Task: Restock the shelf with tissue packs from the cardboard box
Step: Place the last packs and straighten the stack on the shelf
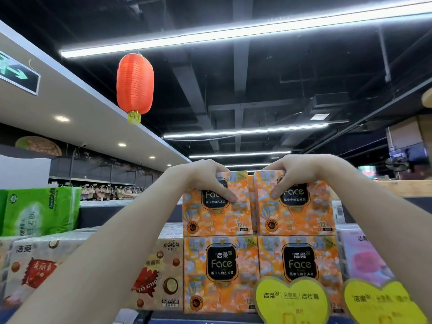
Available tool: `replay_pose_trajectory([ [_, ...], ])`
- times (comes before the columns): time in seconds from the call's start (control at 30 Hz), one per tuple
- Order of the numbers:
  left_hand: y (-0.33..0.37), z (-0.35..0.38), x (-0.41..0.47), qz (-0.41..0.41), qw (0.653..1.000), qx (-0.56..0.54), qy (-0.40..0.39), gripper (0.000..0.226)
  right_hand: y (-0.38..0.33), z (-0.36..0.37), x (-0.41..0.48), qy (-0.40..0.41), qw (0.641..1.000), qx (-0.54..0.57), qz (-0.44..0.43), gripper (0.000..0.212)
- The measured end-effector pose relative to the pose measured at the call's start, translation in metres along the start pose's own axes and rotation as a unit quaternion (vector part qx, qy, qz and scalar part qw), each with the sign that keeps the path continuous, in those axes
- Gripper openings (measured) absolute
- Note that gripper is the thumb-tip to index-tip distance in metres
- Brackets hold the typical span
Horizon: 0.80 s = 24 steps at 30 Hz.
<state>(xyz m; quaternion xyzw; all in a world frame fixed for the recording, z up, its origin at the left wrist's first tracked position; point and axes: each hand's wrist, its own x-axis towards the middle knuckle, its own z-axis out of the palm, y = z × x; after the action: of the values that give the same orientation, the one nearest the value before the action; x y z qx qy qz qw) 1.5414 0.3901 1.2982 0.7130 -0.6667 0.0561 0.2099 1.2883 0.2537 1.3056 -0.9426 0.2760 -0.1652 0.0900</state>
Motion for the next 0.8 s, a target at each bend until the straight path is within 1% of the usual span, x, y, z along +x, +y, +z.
replay_pose_trajectory([
  [0.07,0.001,0.000,-0.002,-0.001,1.000,-0.004,0.000,0.060,-0.001,0.000,-0.001,0.002,1.000,-0.001,0.000,0.060],
  [0.2,0.005,0.004,0.003,0.001,1.000,0.009,0.003,0.067,-0.006,0.002,0.002,0.007,1.000,-0.011,0.004,0.063],
  [0.3,0.006,0.007,0.005,-0.001,1.000,0.019,0.006,0.065,-0.011,0.007,0.006,0.019,1.000,-0.015,0.007,0.068],
  [0.47,0.008,0.009,0.006,-0.008,1.000,0.021,0.012,0.066,-0.012,0.011,0.011,0.034,0.999,-0.010,0.021,0.070],
  [0.57,0.006,0.008,0.005,-0.002,1.000,0.019,0.020,0.078,-0.013,0.010,0.010,0.036,0.999,-0.024,0.030,0.074],
  [0.63,0.004,0.009,0.002,0.012,0.998,0.040,0.046,0.097,-0.017,0.011,0.008,0.066,0.991,-0.106,0.053,0.085],
  [0.7,0.000,0.011,-0.003,0.037,0.993,0.053,0.102,0.109,-0.019,0.016,0.003,0.130,0.967,-0.209,0.060,0.103],
  [0.73,-0.003,0.012,-0.008,0.056,0.987,0.040,0.144,0.108,-0.018,0.020,-0.002,0.160,0.962,-0.217,0.043,0.106],
  [0.8,-0.015,0.017,-0.022,0.091,0.965,-0.028,0.243,0.099,-0.015,0.030,-0.019,0.232,0.961,-0.152,-0.010,0.104],
])
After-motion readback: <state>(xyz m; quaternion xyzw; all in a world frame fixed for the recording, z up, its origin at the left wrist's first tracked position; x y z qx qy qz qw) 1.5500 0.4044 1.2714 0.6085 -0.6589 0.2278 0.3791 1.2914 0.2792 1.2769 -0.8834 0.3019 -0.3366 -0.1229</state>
